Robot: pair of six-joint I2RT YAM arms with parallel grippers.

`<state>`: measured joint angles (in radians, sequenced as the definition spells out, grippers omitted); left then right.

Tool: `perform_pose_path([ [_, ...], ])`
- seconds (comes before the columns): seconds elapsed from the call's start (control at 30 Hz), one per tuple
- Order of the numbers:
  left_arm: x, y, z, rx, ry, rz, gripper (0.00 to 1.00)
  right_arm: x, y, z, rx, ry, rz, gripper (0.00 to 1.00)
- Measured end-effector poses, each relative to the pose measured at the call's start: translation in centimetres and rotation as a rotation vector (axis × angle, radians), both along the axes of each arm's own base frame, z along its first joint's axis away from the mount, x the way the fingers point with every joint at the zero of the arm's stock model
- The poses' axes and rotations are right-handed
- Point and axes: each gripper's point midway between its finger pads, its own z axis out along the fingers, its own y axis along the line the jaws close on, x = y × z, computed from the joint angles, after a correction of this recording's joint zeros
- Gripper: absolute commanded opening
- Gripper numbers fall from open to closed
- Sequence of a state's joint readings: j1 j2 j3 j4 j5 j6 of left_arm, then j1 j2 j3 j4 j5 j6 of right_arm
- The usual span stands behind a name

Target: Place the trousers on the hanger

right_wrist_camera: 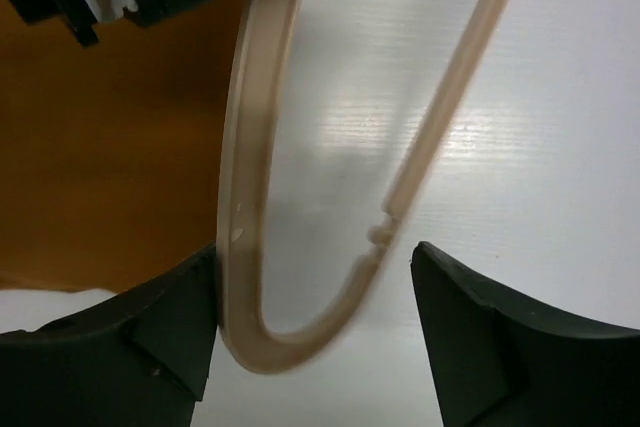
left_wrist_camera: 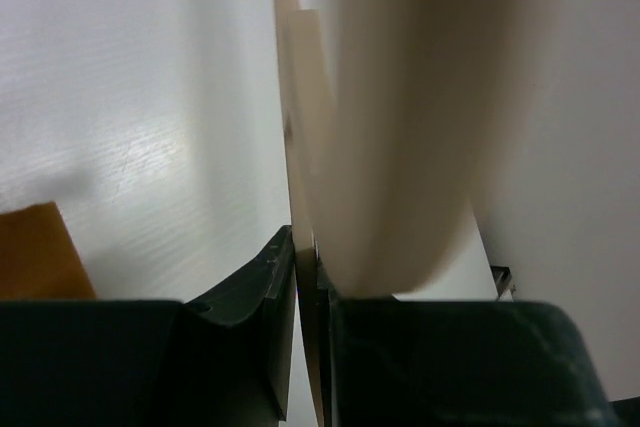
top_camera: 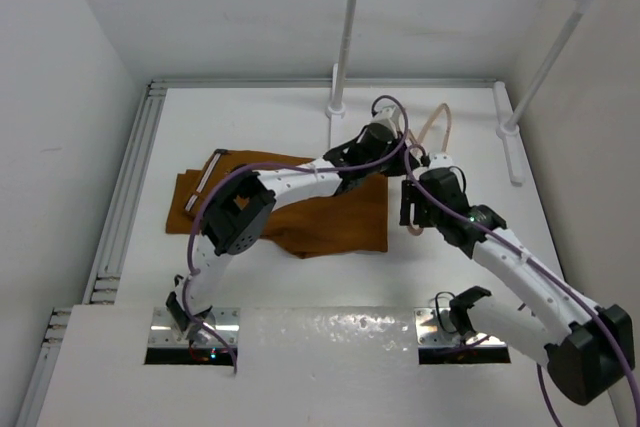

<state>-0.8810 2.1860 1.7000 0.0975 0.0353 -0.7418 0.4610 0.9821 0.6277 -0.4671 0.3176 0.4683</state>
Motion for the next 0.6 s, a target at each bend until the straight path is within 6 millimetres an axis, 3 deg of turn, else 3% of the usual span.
perform_pose_path([
  [0.1, -0.8, 1.4, -0.9, -0.003, 0.016, 0.014, 0.0, -0.7, 0.1, 1.3, 0.046, -0.03, -0.001, 0.71],
  [0.17, -1.3, 2.0, -0.6, -0.02, 0.017, 0.021, 0.0, -1.2, 0.4, 2.1, 0.081, -0.049, 0.006, 0.53],
  [0.2, -1.5, 2.3, -0.2, -0.043, 0.006, 0.027, 0.0, -1.4, 0.7, 2.5, 0.111, -0.06, 0.013, 0.14],
  [0.23, -1.9, 3.0, 0.4, -0.067, -0.003, 0.04, 0.0, -1.7, 1.4, 3.0, 0.155, -0.069, 0.028, 0.04],
  [0.27, -2.1, 3.2, 0.8, -0.087, -0.011, 0.044, 0.0, -1.7, 1.7, 3.2, 0.174, -0.079, 0.039, 0.0],
  [0.37, -2.7, 4.8, 0.6, -0.135, -0.025, 0.089, 0.0, -2.4, 3.6, 2.8, 0.275, -0.083, 0.088, 0.0],
  [0.53, -4.1, 6.4, -3.1, -0.118, 0.028, 0.137, 0.0, -3.7, 4.6, 0.1, 0.336, -0.019, 0.104, 0.0],
  [0.6, -4.4, 6.9, -4.0, -0.121, 0.04, 0.153, 0.0, -3.9, 4.7, -0.4, 0.346, -0.009, 0.103, 0.05],
])
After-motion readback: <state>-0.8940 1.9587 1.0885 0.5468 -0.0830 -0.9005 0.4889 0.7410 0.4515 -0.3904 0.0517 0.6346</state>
